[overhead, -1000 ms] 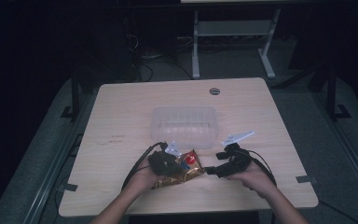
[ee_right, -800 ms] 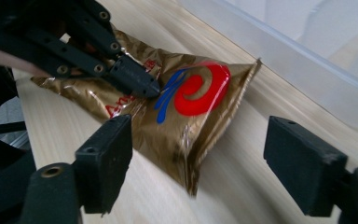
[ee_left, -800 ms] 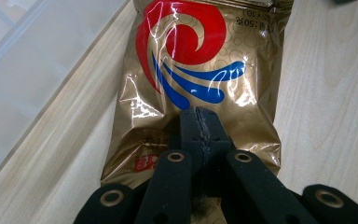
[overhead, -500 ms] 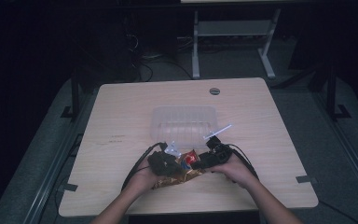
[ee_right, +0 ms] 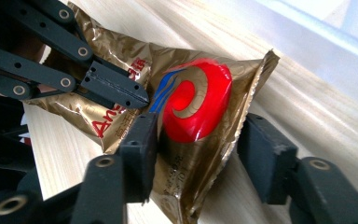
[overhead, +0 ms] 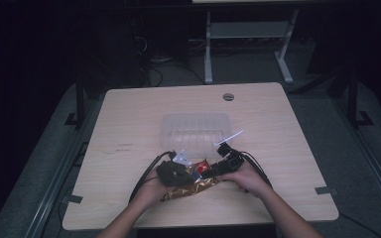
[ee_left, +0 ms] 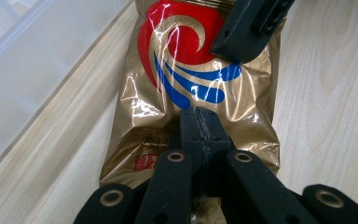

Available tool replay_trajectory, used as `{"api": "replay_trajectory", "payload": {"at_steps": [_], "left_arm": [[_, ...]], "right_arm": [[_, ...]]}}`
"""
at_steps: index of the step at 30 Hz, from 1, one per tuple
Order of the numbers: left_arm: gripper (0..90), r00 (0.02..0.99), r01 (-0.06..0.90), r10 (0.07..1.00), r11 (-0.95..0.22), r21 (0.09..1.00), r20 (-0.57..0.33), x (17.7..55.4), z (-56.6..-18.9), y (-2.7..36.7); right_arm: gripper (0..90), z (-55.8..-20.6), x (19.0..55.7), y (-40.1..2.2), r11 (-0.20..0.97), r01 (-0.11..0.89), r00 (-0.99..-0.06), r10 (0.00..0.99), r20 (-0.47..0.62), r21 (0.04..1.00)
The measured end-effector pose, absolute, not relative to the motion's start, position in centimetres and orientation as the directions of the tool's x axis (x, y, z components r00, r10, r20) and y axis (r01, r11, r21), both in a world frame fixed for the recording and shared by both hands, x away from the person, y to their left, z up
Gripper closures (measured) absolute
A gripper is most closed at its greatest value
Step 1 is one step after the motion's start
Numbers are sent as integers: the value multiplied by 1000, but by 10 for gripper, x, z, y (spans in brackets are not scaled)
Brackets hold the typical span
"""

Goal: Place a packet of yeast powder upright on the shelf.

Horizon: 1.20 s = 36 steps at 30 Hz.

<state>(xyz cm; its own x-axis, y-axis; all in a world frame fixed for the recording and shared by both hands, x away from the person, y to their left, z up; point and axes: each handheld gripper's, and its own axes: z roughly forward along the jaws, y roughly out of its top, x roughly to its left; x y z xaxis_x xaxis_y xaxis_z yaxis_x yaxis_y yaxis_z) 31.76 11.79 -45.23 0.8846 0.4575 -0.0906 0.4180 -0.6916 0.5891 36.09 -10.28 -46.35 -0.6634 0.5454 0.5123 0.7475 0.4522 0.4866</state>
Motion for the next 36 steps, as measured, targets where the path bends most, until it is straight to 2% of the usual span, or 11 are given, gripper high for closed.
{"api": "replay_trajectory", "payload": {"at_steps": [9,14,18,26,33,36], "left_arm": [[898,885,417,455,-686,596,-97,318,-453,119],[897,893,400,441,-684,610,-90,318,-454,121],[888,899,392,427,-679,621,-101,318,-454,125],[647,901,395,405,-624,674,-152,310,-445,136],[497,898,388,417,-596,703,-142,303,-429,155],[466,891,392,435,-591,705,-130,297,-424,164]], "right_arm": [[594,-467,361,-104,451,754,-657,529,536,478],[686,-463,360,-105,442,739,-673,515,530,508],[724,-460,358,-104,443,724,-688,505,520,528],[783,-444,353,-101,449,680,-730,489,477,580],[808,-426,347,-106,430,661,-745,472,471,615],[812,-421,345,-109,421,659,-747,464,477,624]]}}
